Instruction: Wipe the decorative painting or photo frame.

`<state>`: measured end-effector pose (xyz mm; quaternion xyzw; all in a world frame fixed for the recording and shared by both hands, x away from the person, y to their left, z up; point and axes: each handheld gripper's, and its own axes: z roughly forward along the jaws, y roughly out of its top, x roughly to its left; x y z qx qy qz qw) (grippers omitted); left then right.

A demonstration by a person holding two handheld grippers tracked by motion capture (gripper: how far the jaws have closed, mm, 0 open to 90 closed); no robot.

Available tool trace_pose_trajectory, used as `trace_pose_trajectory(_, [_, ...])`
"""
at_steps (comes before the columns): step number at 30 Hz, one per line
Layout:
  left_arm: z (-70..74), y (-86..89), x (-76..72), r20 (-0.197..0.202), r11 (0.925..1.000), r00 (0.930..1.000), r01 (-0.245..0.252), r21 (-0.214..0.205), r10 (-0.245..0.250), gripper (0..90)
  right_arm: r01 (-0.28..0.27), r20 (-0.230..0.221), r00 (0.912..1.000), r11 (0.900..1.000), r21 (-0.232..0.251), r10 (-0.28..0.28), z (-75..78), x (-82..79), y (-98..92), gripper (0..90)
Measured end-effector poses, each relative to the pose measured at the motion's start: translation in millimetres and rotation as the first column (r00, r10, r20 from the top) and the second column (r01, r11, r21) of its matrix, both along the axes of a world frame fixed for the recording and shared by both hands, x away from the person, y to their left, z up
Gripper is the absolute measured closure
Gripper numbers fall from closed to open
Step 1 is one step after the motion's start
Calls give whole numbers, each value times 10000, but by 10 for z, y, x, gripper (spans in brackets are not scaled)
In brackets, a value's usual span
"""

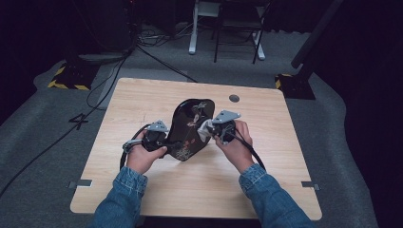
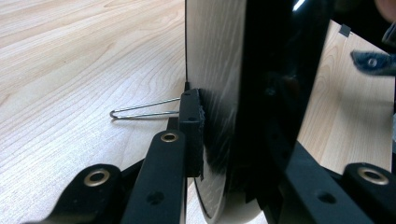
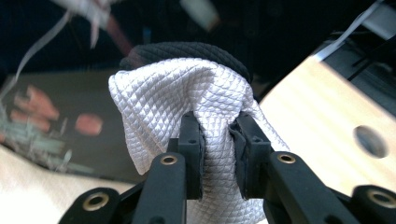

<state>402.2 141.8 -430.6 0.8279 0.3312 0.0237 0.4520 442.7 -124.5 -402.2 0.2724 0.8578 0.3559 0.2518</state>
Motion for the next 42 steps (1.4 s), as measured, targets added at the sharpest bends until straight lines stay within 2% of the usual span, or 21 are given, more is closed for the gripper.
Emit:
trace_pose_trajectory(3, [-1, -9, 0, 1, 10000, 10000, 7, -32, -7, 779, 124, 161, 9998, 9996, 241, -128, 99, 38, -49, 754])
trace_pose_trajectory(8, [4, -19, -1, 27, 10000, 10000, 24, 9, -24, 776, 184, 59, 9998, 9985, 521, -188, 37, 51, -89, 754])
trace_pose_trajectory(22, [13, -24, -3, -61, 9999, 9999, -139, 3, 139, 772, 134, -923, 9956, 9998, -157, -148, -478, -7, -25, 753])
trace_pose_trajectory(28, [24, -40, -8, -85, 9996, 9996, -278, 65, 278, 780, -248, -1107, 9937, 9977, -624, 177, -567, -101, 109, 752])
trace_pose_trajectory(32, [24, -39, -9, -88, 9995, 9995, -291, 73, 292, 780, -578, -976, 9940, 9943, -895, 490, -577, -203, 223, 751])
trace_pose_trajectory(36, [26, -44, -10, -104, 9994, 9994, -338, 61, 338, 781, -865, -1054, 9913, 9933, -767, 782, -582, -274, 294, 751])
trace_pose_trajectory(40, [27, -36, -9, -89, 9990, 9990, -430, 108, 431, 787, -1503, -1167, 9829, 9867, -614, 1425, -583, -392, 420, 751])
trace_pose_trajectory(42, [28, -29, -10, -68, 9989, 9990, -451, 138, 452, 790, -1644, -1090, 9818, 9836, -740, 1558, -586, -427, 459, 752])
